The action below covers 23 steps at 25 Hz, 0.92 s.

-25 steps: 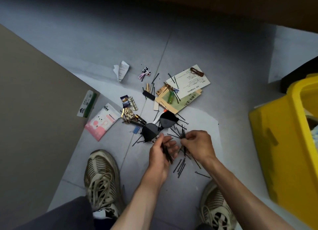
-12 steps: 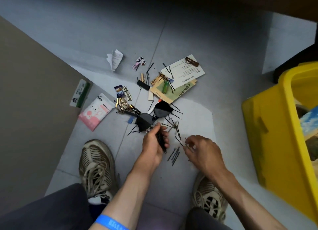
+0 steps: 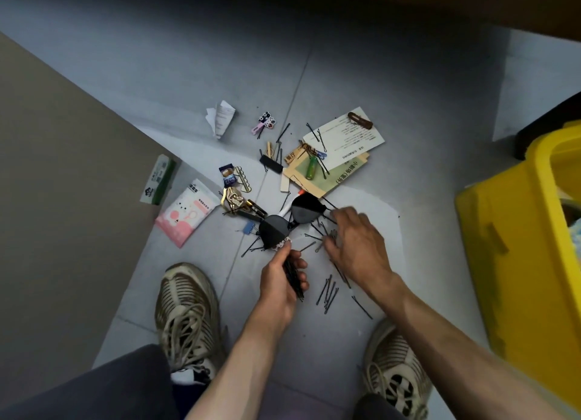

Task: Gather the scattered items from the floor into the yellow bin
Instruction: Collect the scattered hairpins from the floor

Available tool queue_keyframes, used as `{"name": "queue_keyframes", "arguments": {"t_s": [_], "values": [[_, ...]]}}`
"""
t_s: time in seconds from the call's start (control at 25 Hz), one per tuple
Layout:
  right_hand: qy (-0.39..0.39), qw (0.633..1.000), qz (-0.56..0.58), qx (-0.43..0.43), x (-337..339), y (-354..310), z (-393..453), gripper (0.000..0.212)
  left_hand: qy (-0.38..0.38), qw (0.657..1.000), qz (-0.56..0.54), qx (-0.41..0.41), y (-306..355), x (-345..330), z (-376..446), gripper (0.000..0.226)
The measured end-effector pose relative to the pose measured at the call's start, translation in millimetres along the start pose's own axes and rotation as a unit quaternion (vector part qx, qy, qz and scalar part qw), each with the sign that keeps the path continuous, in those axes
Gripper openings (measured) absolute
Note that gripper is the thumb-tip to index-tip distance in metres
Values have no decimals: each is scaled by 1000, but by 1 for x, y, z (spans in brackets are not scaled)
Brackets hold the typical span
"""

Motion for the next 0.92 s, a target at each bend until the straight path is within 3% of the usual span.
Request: {"name": "queue_keyframes", "arguments": {"t_s": [0.08, 0.12, 0.36, 0.56, 0.68, 0.8, 0.92], "values": [[-30, 999, -33, -31, -2, 6, 29, 55, -2, 1000, 7, 4, 1, 3, -1, 29], [-35, 998, -39, -33, -3, 7, 38, 55, -3, 1000, 10, 5, 1, 4, -2, 29], [-43, 999, 4, 12, -12, -1, 11, 21, 14, 1000, 2, -6, 10, 9, 1, 26], [-69, 995, 64, -15, -13, 13, -38, 18, -3, 999, -35, 0, 16, -18, 10, 28], [-57, 995, 37, -67, -2, 38, -58, 25, -27, 998, -50, -11, 28, -33, 14, 31], [-171, 984, -30, -46, -21, 40, -88, 34, -23, 998, -51, -31, 36, -28, 12, 28], [-230, 972, -19, 50, -38, 18, -97, 20, -18, 998, -49, -21, 28, -15, 6, 23]]}}
Point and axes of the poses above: each hand's wrist, its own z-axis towards the middle knuckle, its own x-axis out of the back of the hand, y = z × x, the point moved 9 cm from there along z, towards the middle knuckle, and after that the axes turned 5 degrees about -z, right-handed, at the moved point
